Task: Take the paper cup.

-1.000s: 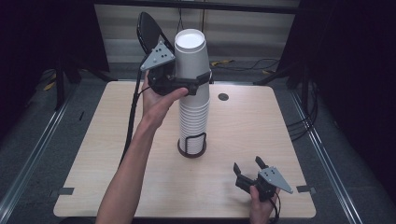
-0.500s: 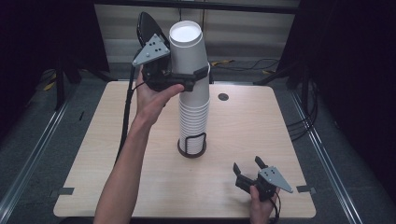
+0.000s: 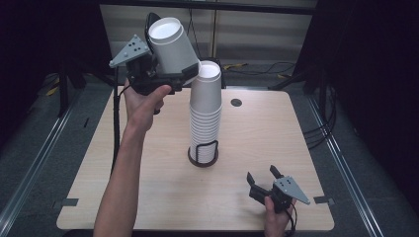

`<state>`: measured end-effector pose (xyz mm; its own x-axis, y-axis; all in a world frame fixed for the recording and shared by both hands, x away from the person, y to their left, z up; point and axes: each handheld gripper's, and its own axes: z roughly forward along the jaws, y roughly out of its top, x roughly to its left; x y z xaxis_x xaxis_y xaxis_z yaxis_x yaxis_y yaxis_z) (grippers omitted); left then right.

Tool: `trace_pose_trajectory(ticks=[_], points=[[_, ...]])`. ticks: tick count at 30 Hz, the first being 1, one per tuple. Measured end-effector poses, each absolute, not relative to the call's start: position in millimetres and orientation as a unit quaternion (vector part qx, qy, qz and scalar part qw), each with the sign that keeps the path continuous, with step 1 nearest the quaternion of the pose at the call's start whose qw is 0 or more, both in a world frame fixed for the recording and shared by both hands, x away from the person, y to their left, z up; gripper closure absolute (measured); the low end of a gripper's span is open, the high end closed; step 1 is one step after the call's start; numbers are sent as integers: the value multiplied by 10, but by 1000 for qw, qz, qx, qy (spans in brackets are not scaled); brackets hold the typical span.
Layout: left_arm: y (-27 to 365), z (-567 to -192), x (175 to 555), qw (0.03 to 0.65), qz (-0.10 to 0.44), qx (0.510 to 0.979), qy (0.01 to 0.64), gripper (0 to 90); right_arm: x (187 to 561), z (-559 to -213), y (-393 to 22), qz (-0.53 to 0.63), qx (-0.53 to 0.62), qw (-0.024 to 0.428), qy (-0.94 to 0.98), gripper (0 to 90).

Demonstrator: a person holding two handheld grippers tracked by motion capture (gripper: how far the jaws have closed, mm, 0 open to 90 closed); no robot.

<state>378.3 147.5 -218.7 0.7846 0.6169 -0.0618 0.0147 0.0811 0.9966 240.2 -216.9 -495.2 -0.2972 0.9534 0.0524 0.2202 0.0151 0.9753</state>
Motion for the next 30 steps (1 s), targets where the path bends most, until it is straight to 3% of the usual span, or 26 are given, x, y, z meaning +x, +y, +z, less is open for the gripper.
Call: trace_pose_trajectory(ticks=[30], points=[[1845,-2820,3681,665,199,648,314,122,2388,-4952,-2162,517,472,357,618,134]])
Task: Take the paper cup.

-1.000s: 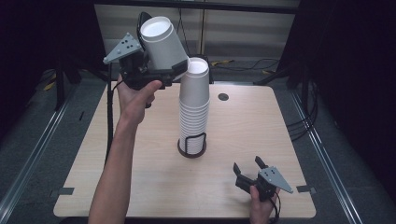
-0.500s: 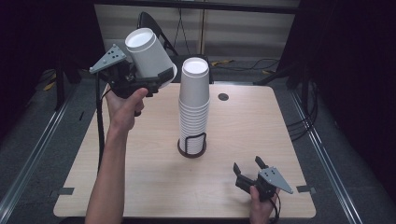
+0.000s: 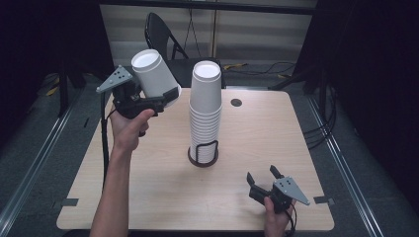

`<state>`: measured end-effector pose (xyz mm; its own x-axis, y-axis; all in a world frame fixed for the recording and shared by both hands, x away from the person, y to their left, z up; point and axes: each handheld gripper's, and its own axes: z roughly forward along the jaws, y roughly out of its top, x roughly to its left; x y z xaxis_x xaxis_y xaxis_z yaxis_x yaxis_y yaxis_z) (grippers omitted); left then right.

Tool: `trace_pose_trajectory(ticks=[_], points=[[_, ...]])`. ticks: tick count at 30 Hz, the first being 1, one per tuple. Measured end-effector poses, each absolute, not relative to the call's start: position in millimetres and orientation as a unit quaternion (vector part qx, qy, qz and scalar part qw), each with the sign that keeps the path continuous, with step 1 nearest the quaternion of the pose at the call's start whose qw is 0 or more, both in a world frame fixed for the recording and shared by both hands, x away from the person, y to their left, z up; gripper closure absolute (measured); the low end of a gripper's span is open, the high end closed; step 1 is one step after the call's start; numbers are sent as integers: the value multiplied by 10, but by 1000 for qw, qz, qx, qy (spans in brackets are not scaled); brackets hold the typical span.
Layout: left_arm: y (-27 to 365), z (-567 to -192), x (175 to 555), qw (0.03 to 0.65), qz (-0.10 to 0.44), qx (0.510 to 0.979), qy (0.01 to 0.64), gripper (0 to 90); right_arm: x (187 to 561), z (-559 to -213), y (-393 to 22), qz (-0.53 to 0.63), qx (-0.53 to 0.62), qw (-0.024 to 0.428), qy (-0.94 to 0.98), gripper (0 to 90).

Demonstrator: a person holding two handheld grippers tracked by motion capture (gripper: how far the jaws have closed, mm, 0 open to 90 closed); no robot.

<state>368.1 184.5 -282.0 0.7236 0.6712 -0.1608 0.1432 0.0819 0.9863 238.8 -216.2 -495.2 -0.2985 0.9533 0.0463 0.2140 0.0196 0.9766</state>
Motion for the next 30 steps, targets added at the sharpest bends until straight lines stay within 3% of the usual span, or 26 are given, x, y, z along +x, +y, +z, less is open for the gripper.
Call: trace_pose_trajectory(ticks=[30], points=[[1732,-3430,3256,641,151,675,333,121,2404,-4944,-2063,503,458,351,644,136]])
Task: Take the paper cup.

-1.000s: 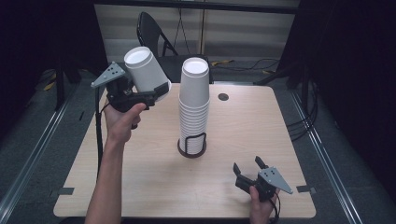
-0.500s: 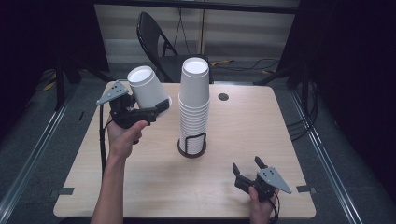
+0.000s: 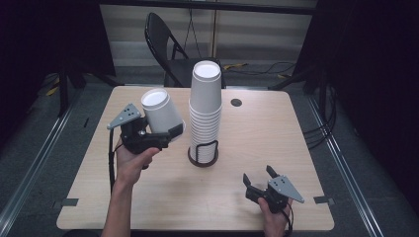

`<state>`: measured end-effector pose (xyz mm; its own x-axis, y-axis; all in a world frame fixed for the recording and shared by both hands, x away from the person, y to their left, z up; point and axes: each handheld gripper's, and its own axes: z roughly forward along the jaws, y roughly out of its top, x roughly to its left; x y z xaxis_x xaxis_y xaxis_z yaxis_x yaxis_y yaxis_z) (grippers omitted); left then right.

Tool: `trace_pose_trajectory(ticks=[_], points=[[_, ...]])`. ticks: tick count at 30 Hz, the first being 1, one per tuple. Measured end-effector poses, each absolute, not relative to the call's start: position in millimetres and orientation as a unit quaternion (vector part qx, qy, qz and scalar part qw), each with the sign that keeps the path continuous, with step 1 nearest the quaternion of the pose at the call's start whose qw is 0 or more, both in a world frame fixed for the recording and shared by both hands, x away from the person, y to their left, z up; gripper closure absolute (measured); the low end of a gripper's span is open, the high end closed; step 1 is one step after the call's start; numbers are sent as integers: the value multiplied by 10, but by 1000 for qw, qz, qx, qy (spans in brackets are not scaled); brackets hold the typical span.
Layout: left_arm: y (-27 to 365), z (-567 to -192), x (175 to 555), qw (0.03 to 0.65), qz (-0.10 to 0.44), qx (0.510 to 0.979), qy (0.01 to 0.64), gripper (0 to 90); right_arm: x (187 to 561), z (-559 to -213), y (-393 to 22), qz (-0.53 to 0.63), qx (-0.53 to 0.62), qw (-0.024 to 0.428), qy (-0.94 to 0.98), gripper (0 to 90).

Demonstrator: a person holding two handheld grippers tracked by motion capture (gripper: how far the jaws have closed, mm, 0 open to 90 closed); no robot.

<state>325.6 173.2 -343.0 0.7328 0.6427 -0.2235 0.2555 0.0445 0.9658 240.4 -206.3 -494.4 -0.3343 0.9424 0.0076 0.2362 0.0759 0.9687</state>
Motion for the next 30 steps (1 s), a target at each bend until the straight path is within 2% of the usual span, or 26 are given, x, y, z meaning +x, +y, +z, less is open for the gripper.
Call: trace_pose_trajectory(ticks=[14,17,30], points=[[1566,-3784,3149,629,104,692,339,122,2358,-4947,-1780,524,431,330,656,141],[1525,-3842,3141,625,98,695,342,122,2340,-4949,-1711,528,424,335,655,172],[1323,-4167,3027,613,43,707,349,120,2311,-4949,-1448,553,393,306,669,252]])
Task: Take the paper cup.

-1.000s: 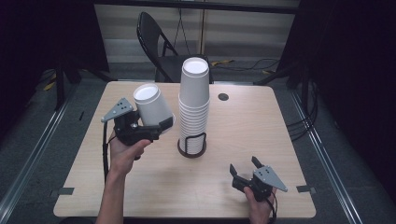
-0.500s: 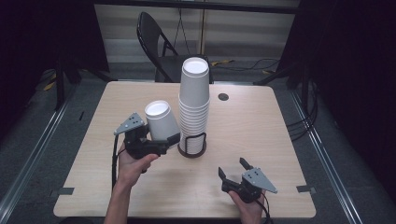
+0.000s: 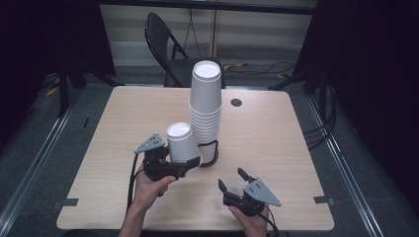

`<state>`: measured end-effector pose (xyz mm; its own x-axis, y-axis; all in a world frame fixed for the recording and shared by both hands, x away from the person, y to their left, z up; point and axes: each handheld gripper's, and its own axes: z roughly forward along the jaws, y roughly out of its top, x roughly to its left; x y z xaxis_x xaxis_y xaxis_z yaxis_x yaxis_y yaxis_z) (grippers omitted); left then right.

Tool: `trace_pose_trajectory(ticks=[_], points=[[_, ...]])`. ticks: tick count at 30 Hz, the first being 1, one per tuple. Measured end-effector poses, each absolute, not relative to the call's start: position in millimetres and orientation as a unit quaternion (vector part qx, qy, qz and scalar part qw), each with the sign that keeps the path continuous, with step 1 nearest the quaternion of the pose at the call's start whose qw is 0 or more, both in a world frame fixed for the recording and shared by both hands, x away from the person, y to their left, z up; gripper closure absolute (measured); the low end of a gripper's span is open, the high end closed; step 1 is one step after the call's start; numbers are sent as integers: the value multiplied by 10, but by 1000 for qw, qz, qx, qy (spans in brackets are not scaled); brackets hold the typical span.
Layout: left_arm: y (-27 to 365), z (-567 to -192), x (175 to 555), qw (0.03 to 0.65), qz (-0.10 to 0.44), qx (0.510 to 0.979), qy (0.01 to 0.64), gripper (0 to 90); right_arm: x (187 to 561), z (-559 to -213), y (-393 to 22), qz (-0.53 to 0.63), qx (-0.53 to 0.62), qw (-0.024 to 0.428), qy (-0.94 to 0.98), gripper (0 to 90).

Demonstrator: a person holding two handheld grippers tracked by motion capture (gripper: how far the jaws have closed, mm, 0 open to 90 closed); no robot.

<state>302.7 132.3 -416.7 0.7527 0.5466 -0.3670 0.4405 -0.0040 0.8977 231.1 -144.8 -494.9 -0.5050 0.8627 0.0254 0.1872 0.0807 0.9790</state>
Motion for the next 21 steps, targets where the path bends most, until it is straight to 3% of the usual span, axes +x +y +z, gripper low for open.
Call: trace_pose_trajectory(ticks=[21], points=[[1055,-4570,2969,612,-71,685,389,124,2268,-4950,-1197,598,338,276,672,394]])
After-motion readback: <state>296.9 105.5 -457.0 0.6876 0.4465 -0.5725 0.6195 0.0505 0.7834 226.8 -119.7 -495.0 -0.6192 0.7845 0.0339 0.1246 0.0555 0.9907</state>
